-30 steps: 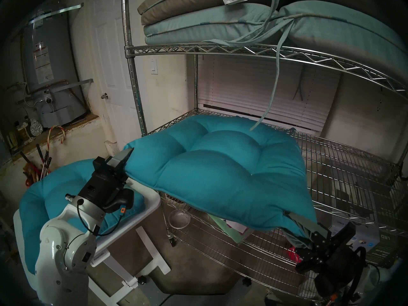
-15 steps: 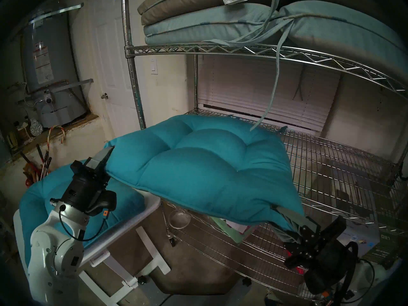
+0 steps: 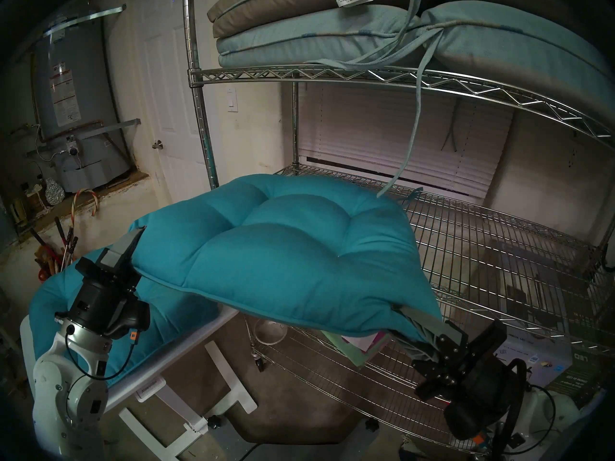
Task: Take cushion off the shelf
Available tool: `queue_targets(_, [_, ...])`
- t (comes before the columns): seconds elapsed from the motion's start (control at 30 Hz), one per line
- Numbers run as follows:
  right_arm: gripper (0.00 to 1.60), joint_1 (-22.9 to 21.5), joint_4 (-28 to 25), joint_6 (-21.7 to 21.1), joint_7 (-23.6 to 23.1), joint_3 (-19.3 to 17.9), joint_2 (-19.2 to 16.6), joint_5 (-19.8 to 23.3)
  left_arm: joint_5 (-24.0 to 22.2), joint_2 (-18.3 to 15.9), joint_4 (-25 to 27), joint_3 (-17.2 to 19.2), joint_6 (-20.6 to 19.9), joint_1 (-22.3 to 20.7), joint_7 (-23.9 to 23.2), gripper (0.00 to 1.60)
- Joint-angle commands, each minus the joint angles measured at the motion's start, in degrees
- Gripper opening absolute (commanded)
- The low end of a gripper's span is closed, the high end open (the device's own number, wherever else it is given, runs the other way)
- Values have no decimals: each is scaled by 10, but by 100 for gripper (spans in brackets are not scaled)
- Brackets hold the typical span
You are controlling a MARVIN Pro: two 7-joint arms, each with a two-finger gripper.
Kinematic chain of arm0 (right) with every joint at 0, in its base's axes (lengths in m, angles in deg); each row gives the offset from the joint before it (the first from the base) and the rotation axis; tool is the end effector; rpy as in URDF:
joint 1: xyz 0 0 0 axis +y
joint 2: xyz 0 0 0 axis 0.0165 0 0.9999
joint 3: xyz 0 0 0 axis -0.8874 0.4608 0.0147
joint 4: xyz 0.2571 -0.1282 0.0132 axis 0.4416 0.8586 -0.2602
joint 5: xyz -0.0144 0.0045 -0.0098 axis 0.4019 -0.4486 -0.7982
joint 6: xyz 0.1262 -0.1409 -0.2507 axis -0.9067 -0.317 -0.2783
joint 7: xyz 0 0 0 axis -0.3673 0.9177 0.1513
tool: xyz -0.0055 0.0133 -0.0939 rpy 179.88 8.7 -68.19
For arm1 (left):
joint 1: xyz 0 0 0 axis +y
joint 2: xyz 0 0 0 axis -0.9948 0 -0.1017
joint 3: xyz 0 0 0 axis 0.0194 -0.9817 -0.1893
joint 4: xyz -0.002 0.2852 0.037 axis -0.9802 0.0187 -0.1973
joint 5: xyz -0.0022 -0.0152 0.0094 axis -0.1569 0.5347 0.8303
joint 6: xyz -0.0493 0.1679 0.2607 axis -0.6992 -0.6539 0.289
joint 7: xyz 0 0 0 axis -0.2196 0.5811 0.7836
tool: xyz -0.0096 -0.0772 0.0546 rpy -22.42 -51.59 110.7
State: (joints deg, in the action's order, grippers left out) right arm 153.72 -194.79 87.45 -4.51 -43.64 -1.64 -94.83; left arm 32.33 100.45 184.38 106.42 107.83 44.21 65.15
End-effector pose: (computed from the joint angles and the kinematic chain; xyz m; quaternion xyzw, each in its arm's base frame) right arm 0.1550 -0.0596 -0.1642 0.2988 0.5564 0.7493 0.1994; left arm 0.2218 0.0738 -0.1568 -0.3031 0.4731 -0.5788 0.5910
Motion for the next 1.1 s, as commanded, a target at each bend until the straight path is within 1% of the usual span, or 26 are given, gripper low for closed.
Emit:
queue_targets(0.0, [0,-31,-1,-18,3,4,-6,12,-24,13,24,50,2,24,60,0])
queue_targets(0.07, [0,-34,-1,-18,2,6,-7,11,-25,14,24,57,3,27,67,0])
queue_targets(0.1, [0,-45,-1,-20,-4,15,-14,11,-32,20,24,78,11,43,91,0])
queue_targets(0.27, [0,-49,-1,-20,-6,17,-17,11,-33,23,24,86,11,47,96,0])
queue_targets(0.37, [0,-58,-1,-20,-11,24,-23,9,-37,28,24,105,16,58,113,0])
queue_targets(0.4, [0,-58,-1,-20,-11,24,-23,9,-37,28,24,105,16,58,113,0])
queue_targets(0.6, [0,-80,-1,-20,-20,43,-36,9,-49,43,24,153,31,83,153,0])
queue_targets(0.67, [0,-82,-1,-20,-21,45,-37,9,-50,45,24,157,32,86,154,0])
queue_targets(0.8, [0,-94,-1,-20,-26,60,-45,8,-57,55,24,186,41,99,178,0])
queue_targets(0.83, [0,-94,-1,-20,-26,60,-45,8,-57,55,24,186,41,99,178,0])
queue_targets(0.97, [0,-108,-1,-22,-31,75,-50,8,-66,66,24,218,53,113,203,0])
queue_targets(1.03, [0,-111,-1,-22,-32,80,-52,8,-68,69,24,224,55,117,208,0])
queue_targets(1.07, [0,-116,-1,-23,-34,86,-54,7,-72,74,24,237,60,124,218,0])
